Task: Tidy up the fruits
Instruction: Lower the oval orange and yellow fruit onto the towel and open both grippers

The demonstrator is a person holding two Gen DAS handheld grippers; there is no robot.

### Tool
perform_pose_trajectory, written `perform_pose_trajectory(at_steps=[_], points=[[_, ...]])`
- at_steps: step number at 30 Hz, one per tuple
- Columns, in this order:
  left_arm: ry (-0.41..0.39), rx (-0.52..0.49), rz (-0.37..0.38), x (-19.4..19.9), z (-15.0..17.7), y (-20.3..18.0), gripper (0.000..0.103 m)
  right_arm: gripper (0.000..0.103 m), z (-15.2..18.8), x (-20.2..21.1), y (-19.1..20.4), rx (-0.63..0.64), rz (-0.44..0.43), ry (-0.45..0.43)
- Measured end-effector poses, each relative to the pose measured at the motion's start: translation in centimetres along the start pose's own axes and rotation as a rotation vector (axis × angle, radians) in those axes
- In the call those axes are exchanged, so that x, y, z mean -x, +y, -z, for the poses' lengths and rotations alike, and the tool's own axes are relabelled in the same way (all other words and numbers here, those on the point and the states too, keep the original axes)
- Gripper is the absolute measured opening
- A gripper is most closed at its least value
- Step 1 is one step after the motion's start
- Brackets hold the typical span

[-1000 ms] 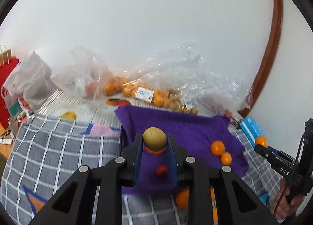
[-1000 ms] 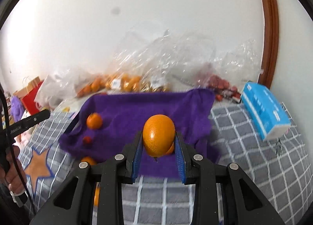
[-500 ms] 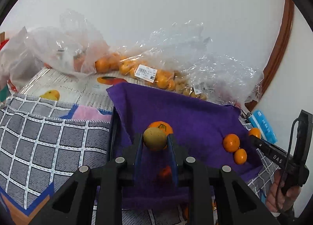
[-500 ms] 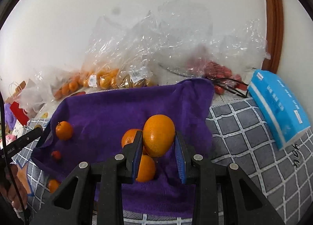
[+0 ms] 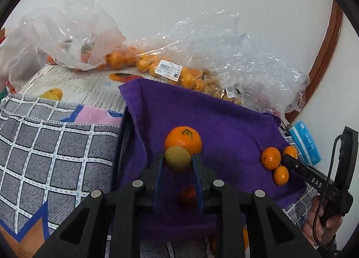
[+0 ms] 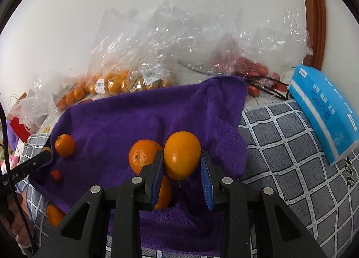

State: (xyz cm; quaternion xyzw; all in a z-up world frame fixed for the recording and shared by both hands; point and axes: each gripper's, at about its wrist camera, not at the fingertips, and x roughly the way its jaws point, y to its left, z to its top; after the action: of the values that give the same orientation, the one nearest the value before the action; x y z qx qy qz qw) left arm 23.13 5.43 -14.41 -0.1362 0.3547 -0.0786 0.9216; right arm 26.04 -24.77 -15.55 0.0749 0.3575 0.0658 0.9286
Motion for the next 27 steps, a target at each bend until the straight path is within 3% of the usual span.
perform_pose_trajectory(at_steps=[18, 24, 27], points=[[0.018, 0.019, -0.003, -0.5, 0.0, 0.5, 0.024, 0.034, 0.2, -0.4, -0.5, -0.054, -0.052, 0.017], [0.015, 0.025, 0.007, -0.4, -0.1, 0.6, 0.024, 0.037, 0.1, 0.5, -0.3, -0.05, -0.038, -0.022], [0.01, 0.025, 0.015, -0.3, -0.1, 0.7, 0.024, 0.043, 0.2, 1.2, -0.1, -0.041, -0.026, -0.051]])
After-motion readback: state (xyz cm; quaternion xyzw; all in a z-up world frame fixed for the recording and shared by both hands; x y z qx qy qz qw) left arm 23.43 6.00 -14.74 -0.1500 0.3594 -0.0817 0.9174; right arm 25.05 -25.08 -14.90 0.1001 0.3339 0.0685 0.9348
